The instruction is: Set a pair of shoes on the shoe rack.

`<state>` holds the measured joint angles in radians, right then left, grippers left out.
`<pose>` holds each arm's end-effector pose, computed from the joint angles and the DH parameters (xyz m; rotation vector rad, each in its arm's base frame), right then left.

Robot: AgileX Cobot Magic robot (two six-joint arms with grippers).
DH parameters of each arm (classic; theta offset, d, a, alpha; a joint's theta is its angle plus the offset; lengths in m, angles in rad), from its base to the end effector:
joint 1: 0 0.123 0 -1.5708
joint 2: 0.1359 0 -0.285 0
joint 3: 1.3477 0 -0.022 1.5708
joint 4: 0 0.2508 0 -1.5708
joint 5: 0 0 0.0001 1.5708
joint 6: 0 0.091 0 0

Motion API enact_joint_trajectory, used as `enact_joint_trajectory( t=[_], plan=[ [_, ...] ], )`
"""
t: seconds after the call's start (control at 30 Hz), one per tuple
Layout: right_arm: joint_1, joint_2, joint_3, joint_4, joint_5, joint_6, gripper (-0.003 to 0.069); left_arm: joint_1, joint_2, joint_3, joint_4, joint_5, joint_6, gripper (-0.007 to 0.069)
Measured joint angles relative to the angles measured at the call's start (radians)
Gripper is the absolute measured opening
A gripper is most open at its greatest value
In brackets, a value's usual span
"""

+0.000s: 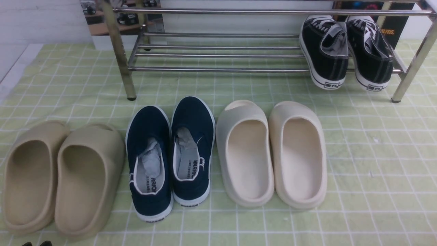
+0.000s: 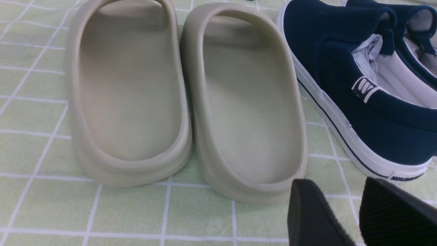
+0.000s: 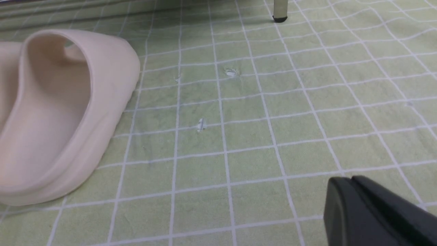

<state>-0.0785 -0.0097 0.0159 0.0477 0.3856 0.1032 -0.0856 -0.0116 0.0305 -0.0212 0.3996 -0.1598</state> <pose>0.0522 -0.0025 0.1737 0.1991 1.8649 0.0642 0.0517 -0.0052 0.1677 -0.0837 1.9046 -0.1875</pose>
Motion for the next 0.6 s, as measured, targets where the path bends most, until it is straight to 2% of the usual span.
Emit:
enact_joint_trajectory(
  t=[0.6],
  plan=[
    [0.0,0.0,0.0,0.0,0.0,0.0,0.0069,0.0,0.0,0.0,0.0,0.0,0.0,0.0239]
  ],
)
